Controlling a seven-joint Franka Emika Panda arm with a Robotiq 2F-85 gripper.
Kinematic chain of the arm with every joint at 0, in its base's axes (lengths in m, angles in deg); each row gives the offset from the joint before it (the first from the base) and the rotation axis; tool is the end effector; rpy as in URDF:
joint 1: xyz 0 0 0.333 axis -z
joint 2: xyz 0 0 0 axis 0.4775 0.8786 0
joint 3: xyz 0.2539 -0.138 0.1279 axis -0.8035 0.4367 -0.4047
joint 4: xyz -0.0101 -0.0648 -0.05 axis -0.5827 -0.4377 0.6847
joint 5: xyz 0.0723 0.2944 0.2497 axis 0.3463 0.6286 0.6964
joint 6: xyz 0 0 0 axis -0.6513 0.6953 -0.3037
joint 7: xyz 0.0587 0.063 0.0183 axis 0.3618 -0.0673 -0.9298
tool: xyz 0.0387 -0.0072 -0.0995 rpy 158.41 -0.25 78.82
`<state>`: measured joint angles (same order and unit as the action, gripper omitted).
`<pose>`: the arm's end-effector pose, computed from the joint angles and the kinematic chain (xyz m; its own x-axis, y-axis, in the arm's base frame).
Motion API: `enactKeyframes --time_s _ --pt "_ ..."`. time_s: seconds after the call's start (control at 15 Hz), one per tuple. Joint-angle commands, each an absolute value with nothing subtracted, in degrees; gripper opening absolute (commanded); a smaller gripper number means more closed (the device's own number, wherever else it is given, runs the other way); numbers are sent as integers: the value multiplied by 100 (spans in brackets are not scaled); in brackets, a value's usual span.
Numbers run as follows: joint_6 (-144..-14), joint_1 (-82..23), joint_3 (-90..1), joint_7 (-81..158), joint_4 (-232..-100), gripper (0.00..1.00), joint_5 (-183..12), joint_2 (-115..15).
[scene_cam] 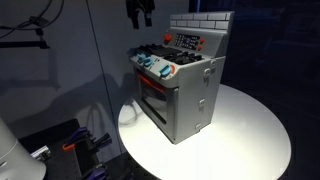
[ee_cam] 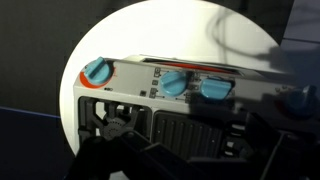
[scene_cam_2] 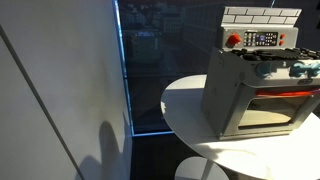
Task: Push the top orange button on the right side of the stove
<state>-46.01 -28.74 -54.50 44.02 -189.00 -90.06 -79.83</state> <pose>0.4839 0.0452 0.5541 0.9988 -0.0456 0.0199 -0.0481 -0.9868 0.1544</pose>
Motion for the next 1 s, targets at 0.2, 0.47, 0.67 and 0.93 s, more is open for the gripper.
enactKeyframes --time_s 0.2,0.47,0.67,0.93 --pt "-5312 -2702 -5242 5106 -18769 100 -9399 -7775" --pt "-5804 -2597 -5067 5263 -18811 100 -9311 -7705" --pt "-6133 -2513 -4929 5319 -18839 100 -9265 -7643" --pt "-6503 -2377 -4766 5463 -18870 100 -9267 -7539"
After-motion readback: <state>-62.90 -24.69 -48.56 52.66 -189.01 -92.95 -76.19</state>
